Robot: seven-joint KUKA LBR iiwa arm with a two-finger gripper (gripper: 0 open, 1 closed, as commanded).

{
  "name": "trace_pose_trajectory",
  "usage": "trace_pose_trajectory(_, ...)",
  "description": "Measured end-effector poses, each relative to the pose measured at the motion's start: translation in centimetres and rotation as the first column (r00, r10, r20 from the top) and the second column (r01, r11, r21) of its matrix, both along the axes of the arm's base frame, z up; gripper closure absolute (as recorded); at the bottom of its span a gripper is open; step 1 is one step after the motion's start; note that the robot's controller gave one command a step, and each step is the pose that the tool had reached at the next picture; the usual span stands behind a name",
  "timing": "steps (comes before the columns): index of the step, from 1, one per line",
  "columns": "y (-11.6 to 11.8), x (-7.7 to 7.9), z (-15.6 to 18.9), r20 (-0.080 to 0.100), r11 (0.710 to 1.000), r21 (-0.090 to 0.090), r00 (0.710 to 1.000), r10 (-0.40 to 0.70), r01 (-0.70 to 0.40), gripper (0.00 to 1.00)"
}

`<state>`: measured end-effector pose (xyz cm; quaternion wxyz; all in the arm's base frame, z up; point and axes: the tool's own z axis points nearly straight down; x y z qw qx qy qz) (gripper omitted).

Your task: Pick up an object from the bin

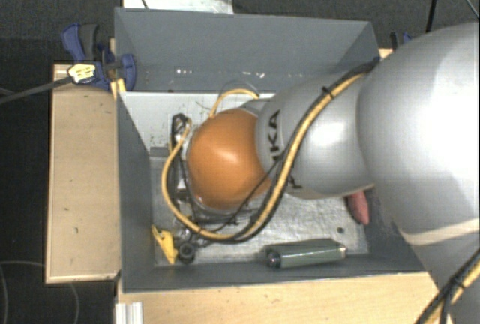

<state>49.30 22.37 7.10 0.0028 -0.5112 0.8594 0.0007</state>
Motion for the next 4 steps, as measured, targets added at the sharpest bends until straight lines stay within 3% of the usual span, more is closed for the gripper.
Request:
trace_pose_trajectory(1,-0.4,1.3,3.4,-0.009,0.969,-0.002,0.969,0.246,-0.246,1.00)
trace_pose_trajectory(2,-0.7,3.2,5.6,0.004,0.914,-0.003,0.914,0.406,-0.405,1.00)
trace_pose_trajectory(3,-1.3,1.8,6.9,-0.005,0.973,-0.002,0.973,0.230,-0.230,1.00)
trace_pose_trajectory(4,0.4,4.6,11.8,-0.005,0.953,-0.002,0.953,0.304,-0.304,1.00)
